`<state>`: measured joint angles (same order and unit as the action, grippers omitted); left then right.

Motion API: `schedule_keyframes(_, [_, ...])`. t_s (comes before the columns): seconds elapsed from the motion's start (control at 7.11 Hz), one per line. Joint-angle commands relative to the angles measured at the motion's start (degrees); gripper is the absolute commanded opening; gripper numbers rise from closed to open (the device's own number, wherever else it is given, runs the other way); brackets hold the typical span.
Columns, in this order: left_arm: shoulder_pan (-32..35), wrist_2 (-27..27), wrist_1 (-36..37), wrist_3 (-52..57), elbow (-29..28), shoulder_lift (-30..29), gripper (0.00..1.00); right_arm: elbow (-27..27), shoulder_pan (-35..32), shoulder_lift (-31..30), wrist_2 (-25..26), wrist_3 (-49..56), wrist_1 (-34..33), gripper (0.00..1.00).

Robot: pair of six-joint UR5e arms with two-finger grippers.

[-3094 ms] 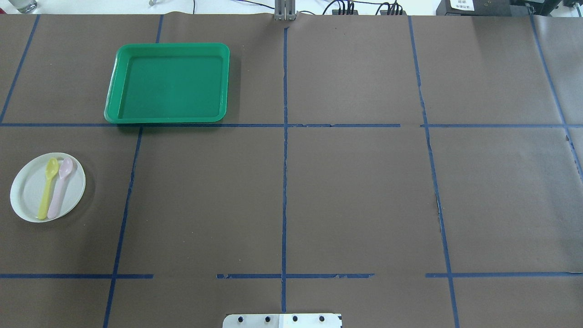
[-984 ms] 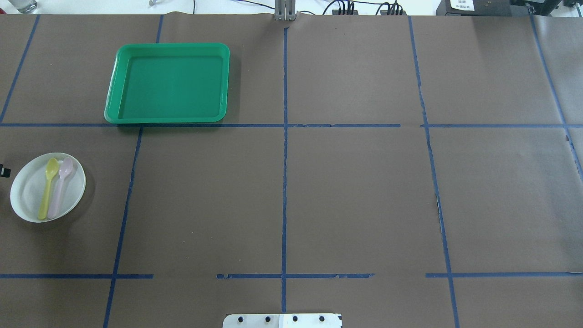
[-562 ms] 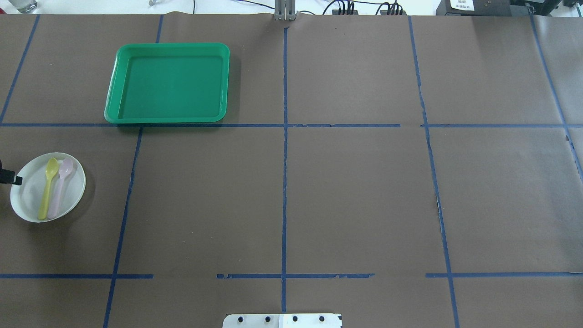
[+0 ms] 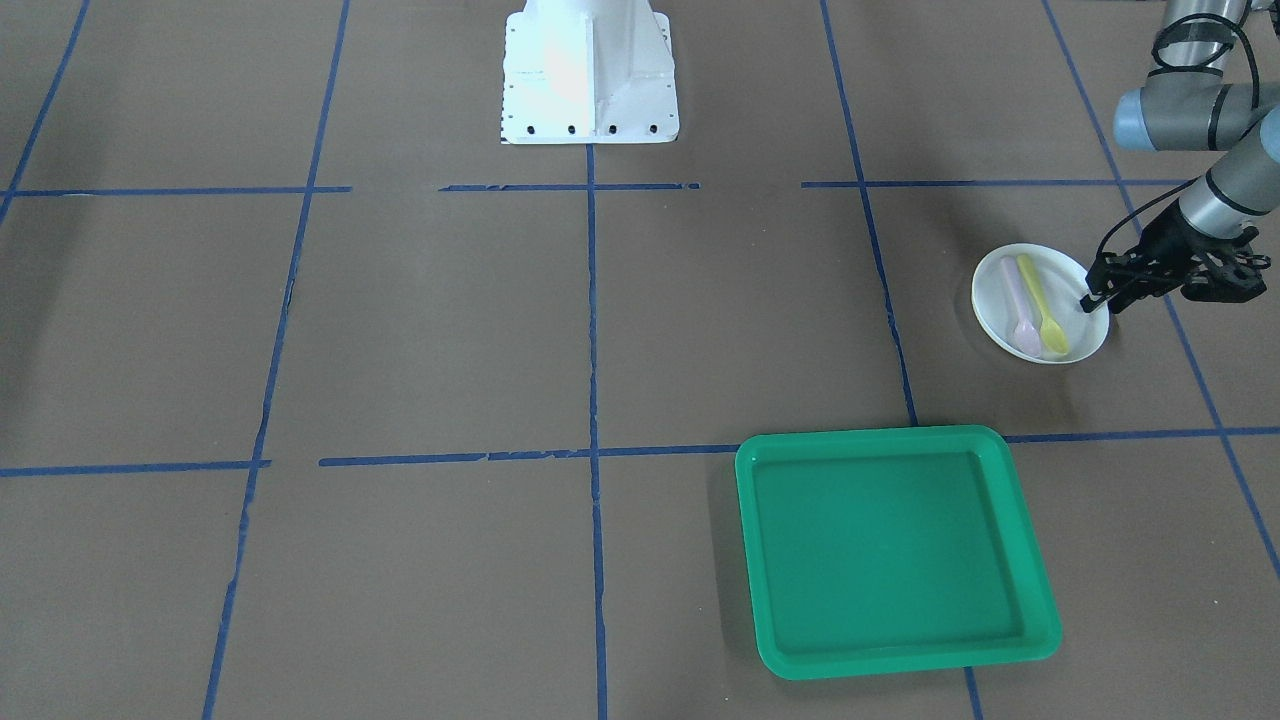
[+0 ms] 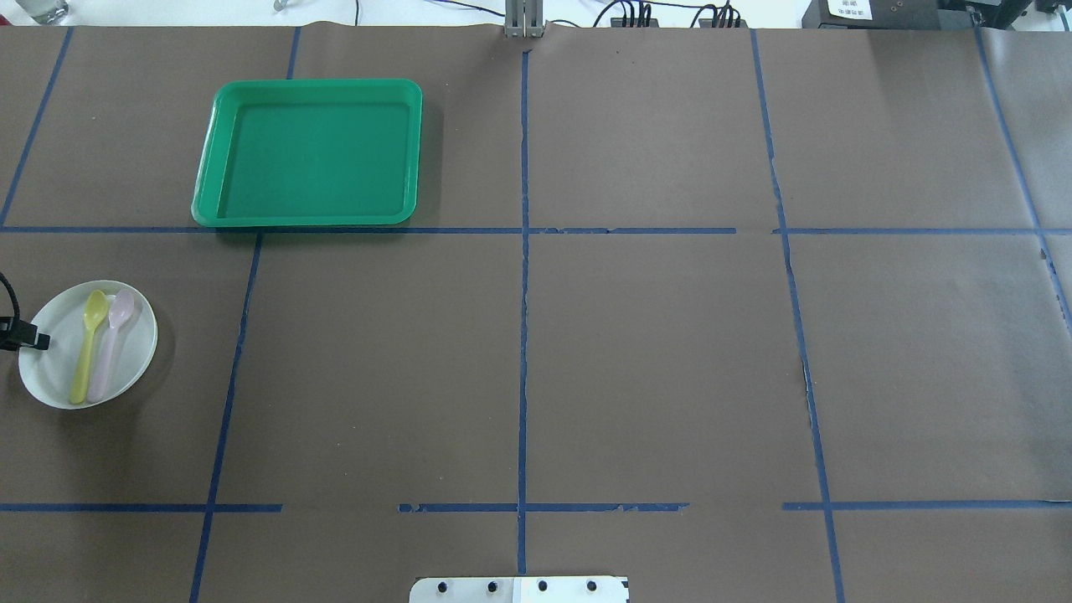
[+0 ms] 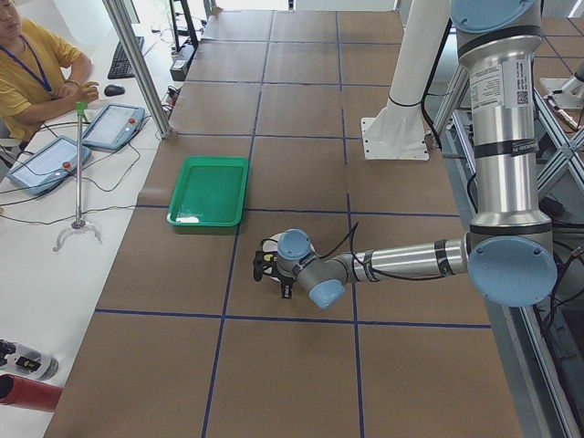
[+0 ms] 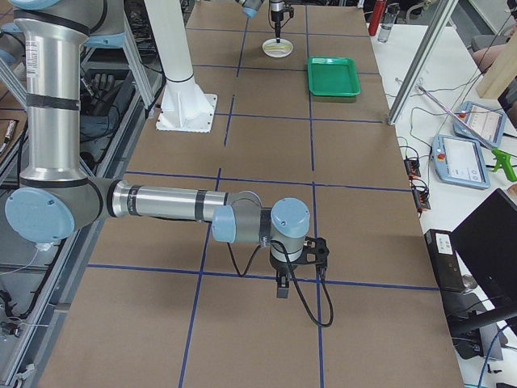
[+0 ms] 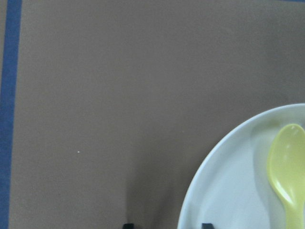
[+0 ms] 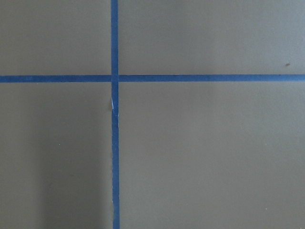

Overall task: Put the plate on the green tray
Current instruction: 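Grip the white plate's rim with the left gripper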

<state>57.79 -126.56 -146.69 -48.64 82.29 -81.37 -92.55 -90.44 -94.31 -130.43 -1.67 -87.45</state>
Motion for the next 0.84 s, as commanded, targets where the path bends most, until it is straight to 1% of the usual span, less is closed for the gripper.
schedule_keyframes(0.0, [-0.04,0.00,-0.09,-0.49,1.99,0.08,0.00,0.00,0.00,0.00,0.00,0.00,0.00,1.00])
schedule_keyframes(0.14, [-0.04,-0.09,-0.70,-2.67,3.13,0.08,0.00,0.00,0.00,0.00,0.00,0.00,0.00,1.00])
schedule_keyframes(0.28, [0.04,-2.18,-1.05,-3.65,6.10,0.08,0.00,0.00,0.00,0.00,0.00,0.00,0.00,1.00])
schedule_keyframes(0.42, [0.04,-6.81,-1.05,-9.22,8.65,-0.62,0.00,0.00,0.00,0.00,0.00,0.00,0.00,1.00])
schedule_keyframes(0.56, [0.04,-9.20,-1.05,-13.46,10.41,-2.28,0.00,0.00,0.00,0.00,0.00,0.00,0.00,1.00])
schedule_keyframes(0.7, [0.04,-9.23,-1.05,-16.89,10.00,-5.95,0.00,0.00,0.00,0.00,0.00,0.00,0.00,1.00])
